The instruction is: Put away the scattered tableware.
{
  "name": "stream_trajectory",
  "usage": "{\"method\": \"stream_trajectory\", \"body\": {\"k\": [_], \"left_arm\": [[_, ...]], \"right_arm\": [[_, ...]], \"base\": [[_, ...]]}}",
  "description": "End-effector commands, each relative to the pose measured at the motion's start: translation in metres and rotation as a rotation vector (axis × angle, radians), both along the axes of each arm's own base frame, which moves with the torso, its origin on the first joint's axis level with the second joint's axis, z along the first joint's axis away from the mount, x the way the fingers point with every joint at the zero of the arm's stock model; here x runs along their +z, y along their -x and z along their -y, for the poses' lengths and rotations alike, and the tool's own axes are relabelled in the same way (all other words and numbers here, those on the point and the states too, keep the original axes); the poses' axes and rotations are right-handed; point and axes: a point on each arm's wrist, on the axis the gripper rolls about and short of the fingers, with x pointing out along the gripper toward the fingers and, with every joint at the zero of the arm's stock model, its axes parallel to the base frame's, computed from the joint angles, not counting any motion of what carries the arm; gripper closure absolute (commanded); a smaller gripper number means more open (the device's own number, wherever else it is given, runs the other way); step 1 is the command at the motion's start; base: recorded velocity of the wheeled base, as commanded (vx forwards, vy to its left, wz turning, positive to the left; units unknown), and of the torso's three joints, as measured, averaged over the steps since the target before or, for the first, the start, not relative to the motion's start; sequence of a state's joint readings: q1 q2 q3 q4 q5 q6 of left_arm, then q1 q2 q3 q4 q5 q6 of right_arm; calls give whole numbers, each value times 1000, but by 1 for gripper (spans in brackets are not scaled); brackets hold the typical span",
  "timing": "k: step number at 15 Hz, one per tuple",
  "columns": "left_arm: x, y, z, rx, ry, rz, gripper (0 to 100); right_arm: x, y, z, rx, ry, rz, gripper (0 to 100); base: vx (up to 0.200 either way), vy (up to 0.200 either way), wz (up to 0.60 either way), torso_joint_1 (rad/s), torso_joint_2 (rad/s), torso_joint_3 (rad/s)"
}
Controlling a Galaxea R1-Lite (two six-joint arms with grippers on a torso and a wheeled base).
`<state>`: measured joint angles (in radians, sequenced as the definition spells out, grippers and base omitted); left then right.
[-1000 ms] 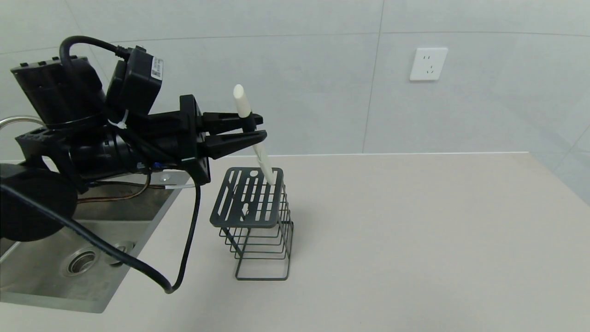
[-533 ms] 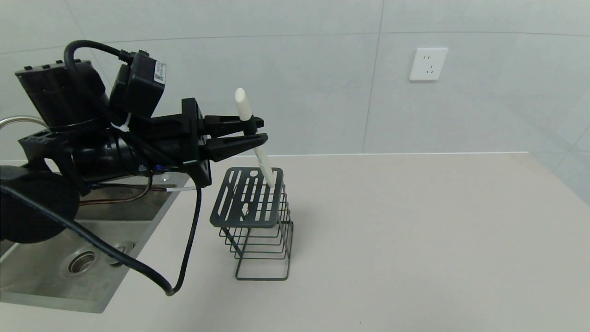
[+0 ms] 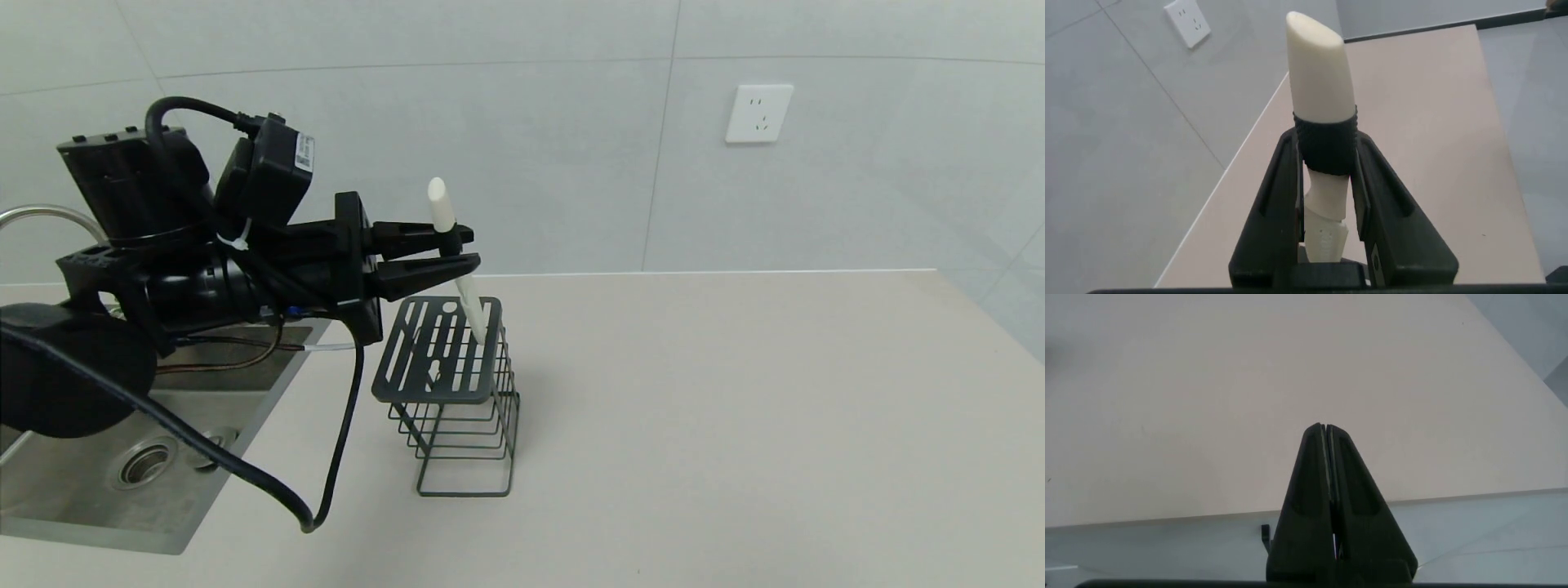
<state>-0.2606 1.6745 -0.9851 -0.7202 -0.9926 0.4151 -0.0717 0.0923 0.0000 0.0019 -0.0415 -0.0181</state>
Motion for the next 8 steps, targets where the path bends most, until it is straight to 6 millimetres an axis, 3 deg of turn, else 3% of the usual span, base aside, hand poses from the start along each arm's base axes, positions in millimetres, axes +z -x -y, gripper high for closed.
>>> {"method": "stream_trajectory", "body": {"k": [1,8], "left_arm": [[-3,-2,1,-2,-3,-8,100],[-17,-5,3,-5,-16,-50,100]], "right_arm": [[0,0,0,1,0,-2,100],[0,0,0,1,0,-1,100]], "base": [[0,0,0,0,0,0],[0,0,0,0,0,0]]}}
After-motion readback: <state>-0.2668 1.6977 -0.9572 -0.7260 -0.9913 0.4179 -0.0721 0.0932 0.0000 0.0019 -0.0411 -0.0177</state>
